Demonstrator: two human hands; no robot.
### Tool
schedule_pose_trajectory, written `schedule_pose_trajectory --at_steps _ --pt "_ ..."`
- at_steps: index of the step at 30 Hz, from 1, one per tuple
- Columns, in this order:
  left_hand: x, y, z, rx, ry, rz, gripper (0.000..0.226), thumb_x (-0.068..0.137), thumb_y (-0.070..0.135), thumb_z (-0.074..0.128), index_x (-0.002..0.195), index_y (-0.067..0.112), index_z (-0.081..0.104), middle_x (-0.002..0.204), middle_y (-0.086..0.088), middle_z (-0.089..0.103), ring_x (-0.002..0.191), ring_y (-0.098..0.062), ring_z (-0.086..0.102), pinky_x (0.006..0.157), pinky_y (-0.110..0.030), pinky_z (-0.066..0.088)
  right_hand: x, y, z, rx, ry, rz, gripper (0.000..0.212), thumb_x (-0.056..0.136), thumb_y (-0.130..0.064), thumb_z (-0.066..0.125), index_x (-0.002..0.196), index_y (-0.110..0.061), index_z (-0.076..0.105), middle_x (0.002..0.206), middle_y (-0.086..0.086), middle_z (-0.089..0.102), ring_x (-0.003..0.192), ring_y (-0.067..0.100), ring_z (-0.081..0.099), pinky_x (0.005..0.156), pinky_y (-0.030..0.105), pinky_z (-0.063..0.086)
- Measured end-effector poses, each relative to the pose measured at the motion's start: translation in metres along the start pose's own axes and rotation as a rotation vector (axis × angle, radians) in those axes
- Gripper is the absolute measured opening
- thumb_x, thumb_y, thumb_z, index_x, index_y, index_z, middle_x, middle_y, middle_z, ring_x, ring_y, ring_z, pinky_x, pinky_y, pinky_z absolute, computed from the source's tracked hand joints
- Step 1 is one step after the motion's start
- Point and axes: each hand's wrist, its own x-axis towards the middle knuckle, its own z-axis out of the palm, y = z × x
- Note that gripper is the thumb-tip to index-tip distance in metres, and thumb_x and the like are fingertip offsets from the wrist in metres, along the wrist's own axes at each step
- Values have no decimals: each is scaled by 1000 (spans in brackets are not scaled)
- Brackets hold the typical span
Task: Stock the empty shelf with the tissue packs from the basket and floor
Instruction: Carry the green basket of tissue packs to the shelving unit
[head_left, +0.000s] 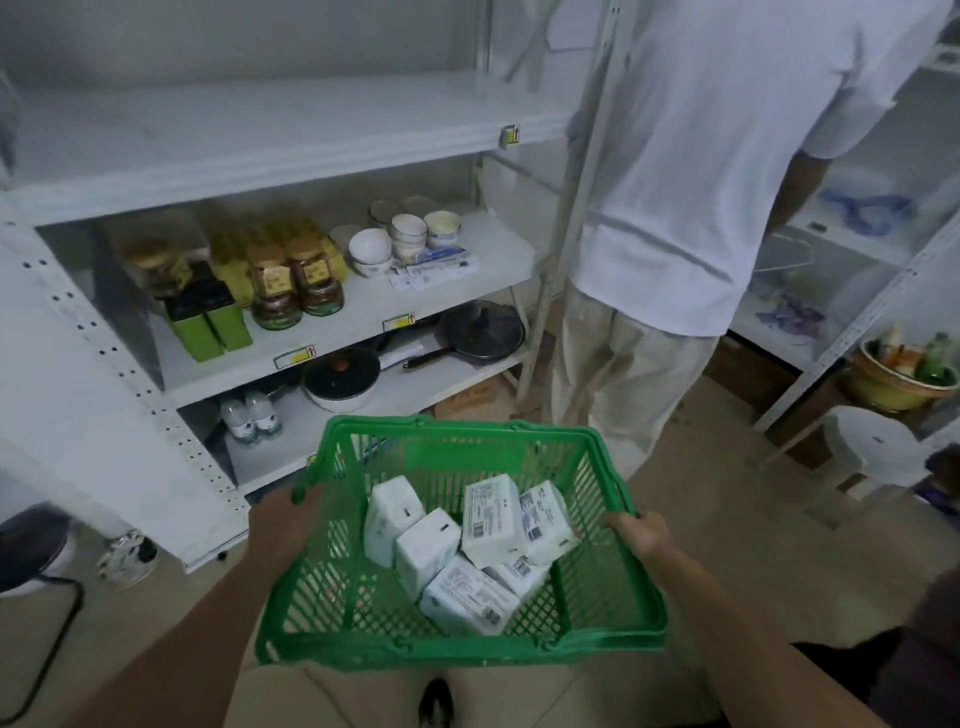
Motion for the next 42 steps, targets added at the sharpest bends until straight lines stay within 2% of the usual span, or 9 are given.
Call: schedule_pose_trajectory --at_steps 5,10,17,20,23,28,34,38,42 --pt "48 19 5 -8 29 -11 44 100 40 57 65 15 56 62 -6 61 59 -21 57 55 -31 39 45 -41 18 -29 -1 -13 29 88 -23 78 100 -2 62 90 19 67 89 37 69 76 43 55" --pt "92 40 7 7 21 -13 50 102 38 56 71 1 66 63 -14 65 60 -28 61 55 -31 42 83 -72 27 -49 -23 -36 32 89 -20 75 107 6 69 87 22 68 79 34 65 69 42 50" --pt "121 69 31 -16 32 -61 56 98 49 56 67 3 63 57 -10 58 53 -26 56 52 -29 41 134 -103 18 -90 -59 -54 30 91 -23 73 107 2 70 84 18 66 72 30 60 61 33 44" --pt "125 80 49 -9 57 -77 57 101 45 57 68 -1 65 56 -9 60 54 -26 59 52 -29 39 165 -117 12 -88 -62 -52 25 92 -17 73 108 1 68 97 24 72 88 37 69 73 39 54" --pt "127 97 65 -53 122 -100 57 97 50 59 60 7 56 53 -5 56 48 -17 49 49 -26 33 197 -133 8 -88 -76 -75 17 93 -13 72 101 0 66 88 17 71 85 37 68 86 48 58" --pt "131 105 88 -82 190 -179 38 102 37 58 76 10 67 69 -18 69 64 -30 62 59 -34 45 245 -162 6 -155 -149 -105 23 95 -21 70 104 0 70 82 17 72 75 33 70 67 40 60" --pt "156 111 107 -79 234 -305 33 99 42 60 85 14 69 76 -15 68 74 -33 65 69 -35 51 290 -205 16 -182 -228 -114 17 92 -24 72 89 -7 70 85 19 75 83 37 74 84 51 63" --pt "182 121 122 -106 294 -322 32 97 35 66 72 15 67 58 -4 61 55 -22 56 60 -32 45 313 -232 19 -176 -270 -152 12 89 -22 74 91 -11 72 85 18 79 80 36 77 81 53 65" --pt "202 134 136 -120 344 -327 31 97 28 68 76 5 68 58 -11 59 55 -26 53 60 -33 41 338 -259 22 -194 -256 -220 5 89 -21 73 87 -19 69 88 18 78 83 36 76 86 54 63"
